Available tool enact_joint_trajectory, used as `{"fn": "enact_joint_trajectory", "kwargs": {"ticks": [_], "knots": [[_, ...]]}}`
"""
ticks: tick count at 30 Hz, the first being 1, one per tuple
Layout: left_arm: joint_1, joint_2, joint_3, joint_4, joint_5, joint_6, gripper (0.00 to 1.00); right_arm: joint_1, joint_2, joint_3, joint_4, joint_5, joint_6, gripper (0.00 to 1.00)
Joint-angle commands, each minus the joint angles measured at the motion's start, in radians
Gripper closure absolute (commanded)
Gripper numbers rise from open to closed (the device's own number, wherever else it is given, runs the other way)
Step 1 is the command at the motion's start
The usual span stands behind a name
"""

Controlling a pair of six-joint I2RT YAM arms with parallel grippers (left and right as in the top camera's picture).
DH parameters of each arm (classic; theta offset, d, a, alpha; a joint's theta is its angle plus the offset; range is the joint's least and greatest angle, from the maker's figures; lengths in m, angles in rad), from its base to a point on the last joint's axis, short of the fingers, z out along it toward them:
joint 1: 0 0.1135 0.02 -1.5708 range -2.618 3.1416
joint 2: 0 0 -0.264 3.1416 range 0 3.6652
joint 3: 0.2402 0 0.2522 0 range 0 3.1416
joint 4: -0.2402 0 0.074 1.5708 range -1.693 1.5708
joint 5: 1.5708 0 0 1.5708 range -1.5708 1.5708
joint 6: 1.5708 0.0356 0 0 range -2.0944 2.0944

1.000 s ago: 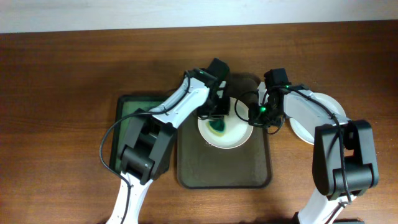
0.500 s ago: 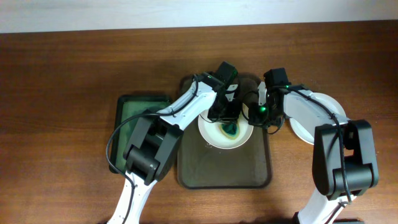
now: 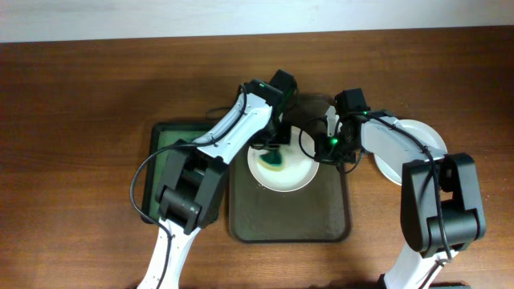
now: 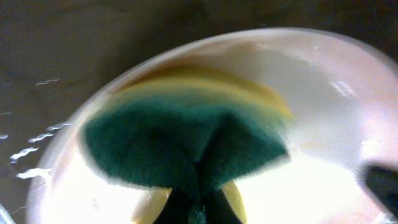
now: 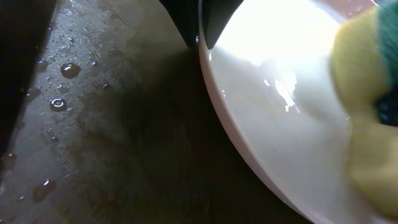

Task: Clean dirty plates on tray and stack at the side
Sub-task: 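Scrub the last white plate with the sponge while the right gripper holds it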

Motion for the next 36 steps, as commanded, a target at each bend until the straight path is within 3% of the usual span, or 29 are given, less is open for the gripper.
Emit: {"fn": "enact_joint_trajectory", "kwargs": {"ticks": [1, 6, 9, 11, 15, 16, 20, 25, 29, 30, 36], "knots": [[-0.053, 0.083, 0.014, 0.047, 0.269, -0.009, 1.00, -0.006, 0.002, -0.002, 0.003, 0.028, 0.008, 0.96], [-0.061, 0.087, 0.014, -0.026, 0.411, 0.033, 1.00, -0.006, 0.002, -0.002, 0.003, 0.028, 0.008, 0.96], [-0.060, 0.082, 0.014, -0.042, 0.417, 0.069, 1.00, -0.006, 0.002, -0.002, 0.006, 0.028, 0.008, 0.96], [-0.058, 0.050, 0.014, -0.068, 0.276, 0.081, 1.00, -0.006, 0.002, -0.002, 0.006, 0.028, 0.008, 0.96], [-0.033, -0.043, 0.014, -0.152, -0.172, 0.056, 1.00, -0.006, 0.002, -0.002, 0.006, 0.028, 0.009, 0.96], [-0.013, -0.046, 0.014, -0.152, -0.182, 0.049, 1.00, -0.006, 0.002, -0.002, 0.006, 0.028, 0.009, 0.96], [0.011, -0.024, 0.014, -0.072, -0.002, 0.048, 1.00, -0.006, 0.002, -0.002, 0.006, 0.028, 0.009, 0.96], [-0.072, 0.008, 0.014, 0.036, 0.285, 0.051, 1.00, -0.006, 0.002, -0.002, 0.006, 0.028, 0.009, 0.96], [-0.074, 0.008, 0.014, -0.002, 0.285, 0.052, 1.00, -0.006, 0.002, -0.002, 0.006, 0.028, 0.009, 0.96], [-0.074, 0.010, 0.014, -0.016, 0.252, 0.052, 1.00, -0.006, 0.002, -0.002, 0.006, 0.028, 0.009, 0.96], [-0.083, 0.061, 0.014, -0.029, -0.262, 0.050, 1.00, -0.006, 0.002, -0.002, 0.006, 0.028, 0.009, 0.96]]}}
